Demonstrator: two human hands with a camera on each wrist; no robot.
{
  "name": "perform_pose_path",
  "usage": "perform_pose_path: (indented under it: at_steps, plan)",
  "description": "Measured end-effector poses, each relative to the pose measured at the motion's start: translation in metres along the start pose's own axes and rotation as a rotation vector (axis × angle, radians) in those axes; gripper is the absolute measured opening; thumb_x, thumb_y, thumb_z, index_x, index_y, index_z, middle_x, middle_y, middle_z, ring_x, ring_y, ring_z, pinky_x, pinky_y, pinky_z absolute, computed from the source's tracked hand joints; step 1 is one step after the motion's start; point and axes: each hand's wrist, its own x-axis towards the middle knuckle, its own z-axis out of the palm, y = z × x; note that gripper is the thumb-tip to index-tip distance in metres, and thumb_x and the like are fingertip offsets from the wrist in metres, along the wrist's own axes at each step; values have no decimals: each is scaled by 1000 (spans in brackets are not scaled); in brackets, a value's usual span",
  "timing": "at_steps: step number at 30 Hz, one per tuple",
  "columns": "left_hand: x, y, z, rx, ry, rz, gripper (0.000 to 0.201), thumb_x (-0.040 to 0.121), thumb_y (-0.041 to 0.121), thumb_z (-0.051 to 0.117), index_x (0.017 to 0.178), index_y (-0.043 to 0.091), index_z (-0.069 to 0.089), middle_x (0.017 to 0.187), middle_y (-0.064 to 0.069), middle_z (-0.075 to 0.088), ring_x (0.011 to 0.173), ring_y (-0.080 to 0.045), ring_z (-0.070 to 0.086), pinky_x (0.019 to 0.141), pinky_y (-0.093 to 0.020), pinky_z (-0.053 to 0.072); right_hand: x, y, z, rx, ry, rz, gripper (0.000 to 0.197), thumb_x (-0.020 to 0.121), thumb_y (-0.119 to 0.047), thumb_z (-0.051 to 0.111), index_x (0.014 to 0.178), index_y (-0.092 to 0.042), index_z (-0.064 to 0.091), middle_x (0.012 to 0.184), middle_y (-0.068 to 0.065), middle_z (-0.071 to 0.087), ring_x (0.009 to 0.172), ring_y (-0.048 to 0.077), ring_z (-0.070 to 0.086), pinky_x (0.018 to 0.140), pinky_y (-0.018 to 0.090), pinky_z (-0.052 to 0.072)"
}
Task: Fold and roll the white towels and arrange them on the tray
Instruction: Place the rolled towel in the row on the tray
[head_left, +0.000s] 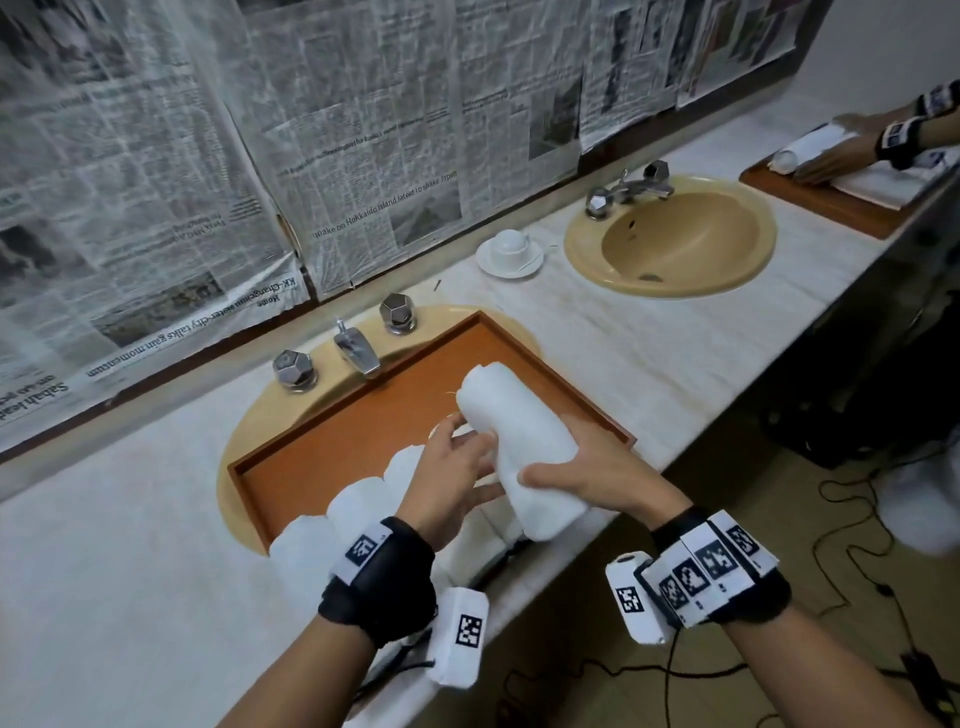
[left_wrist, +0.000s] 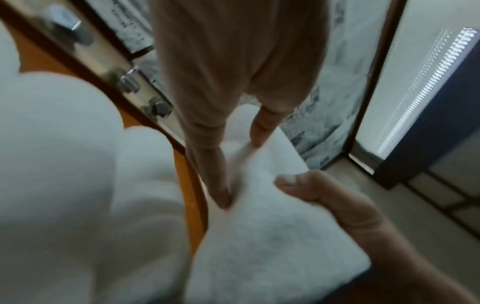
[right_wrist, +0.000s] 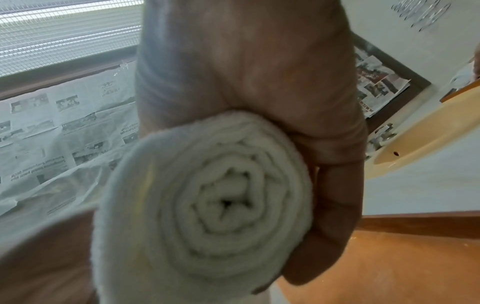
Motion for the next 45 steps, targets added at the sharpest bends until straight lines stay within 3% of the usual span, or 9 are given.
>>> perform_pose_path:
  at_steps: [2,5,11,13,21,26,30,41,45]
  plan:
    - [5,5,4,-163,30,-27,34,94,5,51,126,14,54,116,-14,67,99,-33,70,73,-45,59,4,1,7,-2,2,3,63,70,-42,84,124,-27,54,112,-9,64,103,8,61,88,34,53]
    - [6,10,6,-366,87,-93,16,88,3,43,95,4,57,92,-13,60,76,-26,65,64,-43,57,7,0,18,-14,1,17,61,63,-51,79,117,-31,57,107,-10,67,98,8,64,87,41,55]
    - [14,6,15,-494,185,-78,39,95,39,54,126,16,61,121,-15,61,111,-31,62,91,-50,55,15,-4,30,67,-54,47,59,63,-46,80,116,-32,57,106,-9,69,96,9,67,87,45,58]
    - [17,6,16,-499,181,-70,42,96,44,55,128,17,60,124,-14,63,114,-31,63,89,-49,56,19,-6,27,111,-61,55,58,67,-40,81,118,-31,55,108,-8,68,97,9,67,89,43,57]
    - [21,8,30,-417,91,-57,41,101,49,45,94,14,65,74,-6,75,86,-27,68,93,-48,52,28,-1,14,251,-104,93,69,70,-33,83,131,-29,50,115,-3,70,103,14,69,95,45,54]
    - [29,2,24,-291,65,-1,40,103,47,40,103,16,66,79,-3,76,77,-17,73,81,-40,57,30,3,12,255,-126,103,64,71,-31,83,128,-29,54,115,-3,71,103,15,69,96,46,54]
    - [36,-7,13,-188,93,46,47,101,48,45,135,18,55,104,-4,75,99,-18,71,81,-36,58,32,10,11,238,-137,99,65,70,-31,83,128,-26,53,114,-2,70,102,14,69,94,47,55]
    - [41,-14,-7,102,1,176,39,100,42,54,136,30,47,119,3,71,112,-20,68,96,-39,54,36,17,3,258,-203,67,56,77,-20,79,128,-24,56,113,2,71,104,19,68,97,48,54]
    - [48,-18,-7,123,9,176,45,99,46,53,140,30,43,125,2,68,115,-20,66,97,-41,53,40,21,5,242,-192,63,65,73,-33,82,131,-26,51,116,1,69,106,19,68,96,47,54]
